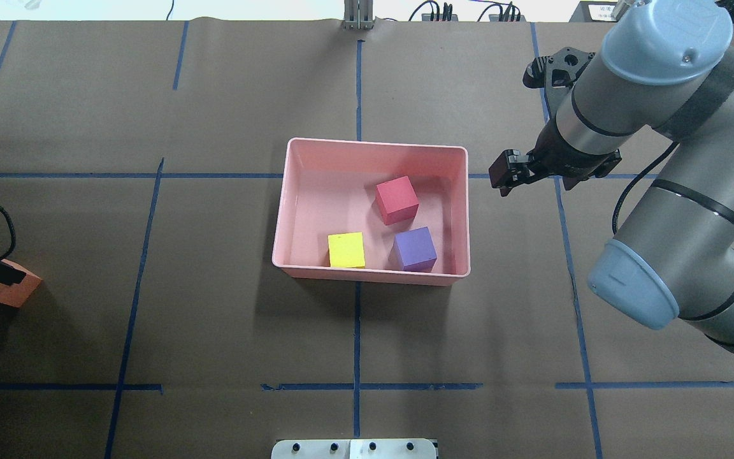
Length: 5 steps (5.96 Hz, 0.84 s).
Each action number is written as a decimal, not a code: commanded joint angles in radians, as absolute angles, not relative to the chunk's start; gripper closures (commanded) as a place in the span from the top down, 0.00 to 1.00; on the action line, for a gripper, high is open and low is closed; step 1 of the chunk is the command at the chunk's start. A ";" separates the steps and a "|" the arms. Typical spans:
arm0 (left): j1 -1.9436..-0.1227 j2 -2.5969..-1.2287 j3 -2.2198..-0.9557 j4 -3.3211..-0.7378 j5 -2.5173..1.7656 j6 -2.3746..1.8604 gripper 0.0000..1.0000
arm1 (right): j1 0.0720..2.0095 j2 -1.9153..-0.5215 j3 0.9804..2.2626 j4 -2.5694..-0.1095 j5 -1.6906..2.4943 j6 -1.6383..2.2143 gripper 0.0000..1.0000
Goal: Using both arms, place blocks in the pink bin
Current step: 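Lower the left gripper onto the orange cube while the right gripper withdraws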
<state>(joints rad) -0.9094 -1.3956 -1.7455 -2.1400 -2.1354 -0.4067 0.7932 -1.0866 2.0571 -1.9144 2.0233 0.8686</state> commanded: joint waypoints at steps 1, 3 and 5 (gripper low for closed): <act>-0.875 -1.402 -1.720 -2.135 -2.137 -0.414 1.00 | 0.793 -1.088 2.057 -1.914 2.023 0.870 1.00; -0.853 -1.420 -1.709 -2.129 -2.137 -0.408 0.64 | 0.793 -1.088 2.057 -1.914 2.023 0.868 1.00; -0.844 -1.431 -1.724 -2.120 -2.207 -0.405 0.45 | 0.828 -1.086 2.059 -1.924 2.046 0.815 1.00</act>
<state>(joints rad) -0.8462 -1.4269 -1.7135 -2.1259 -2.1757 -0.4061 0.8050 -1.0865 2.0589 -1.9172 2.0312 0.8514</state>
